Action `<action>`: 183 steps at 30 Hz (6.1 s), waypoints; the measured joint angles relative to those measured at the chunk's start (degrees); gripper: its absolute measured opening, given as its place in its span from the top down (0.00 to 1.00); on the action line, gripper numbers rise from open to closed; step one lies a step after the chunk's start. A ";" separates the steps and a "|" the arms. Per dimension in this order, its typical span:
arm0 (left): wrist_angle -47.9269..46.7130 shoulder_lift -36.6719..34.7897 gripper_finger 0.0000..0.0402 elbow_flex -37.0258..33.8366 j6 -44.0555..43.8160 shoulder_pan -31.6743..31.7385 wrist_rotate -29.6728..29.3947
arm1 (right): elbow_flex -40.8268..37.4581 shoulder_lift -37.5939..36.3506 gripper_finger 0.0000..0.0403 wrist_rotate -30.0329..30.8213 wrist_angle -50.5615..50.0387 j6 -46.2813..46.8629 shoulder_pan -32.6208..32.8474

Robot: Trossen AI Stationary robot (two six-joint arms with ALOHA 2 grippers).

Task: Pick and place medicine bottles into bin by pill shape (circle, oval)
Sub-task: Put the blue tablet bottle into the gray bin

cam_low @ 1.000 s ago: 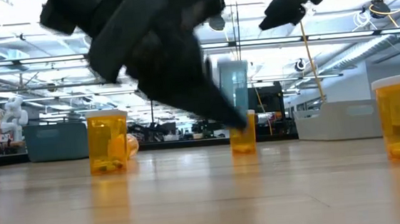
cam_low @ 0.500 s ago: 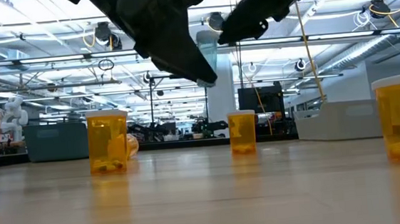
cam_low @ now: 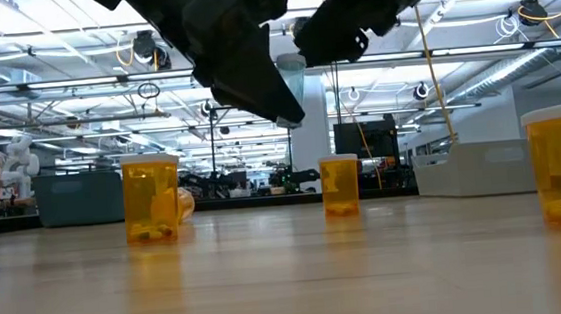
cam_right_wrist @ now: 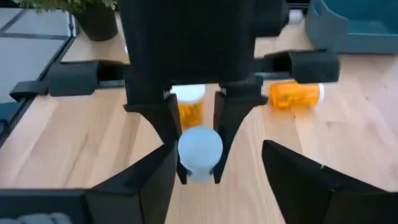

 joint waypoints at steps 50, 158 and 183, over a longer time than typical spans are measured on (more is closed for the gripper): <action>2.91 0.00 0.32 0.11 2.14 1.14 -9.83 | 0.00 -5.43 0.71 -0.24 -9.45 -0.95 -1.84; -0.26 0.00 0.37 0.02 3.23 5.58 -5.10 | -26.23 -51.60 0.51 -3.36 -31.66 8.16 -45.38; -1.11 0.00 0.37 0.02 1.48 1.66 -5.14 | -18.37 -33.37 0.51 9.15 -23.97 26.74 12.66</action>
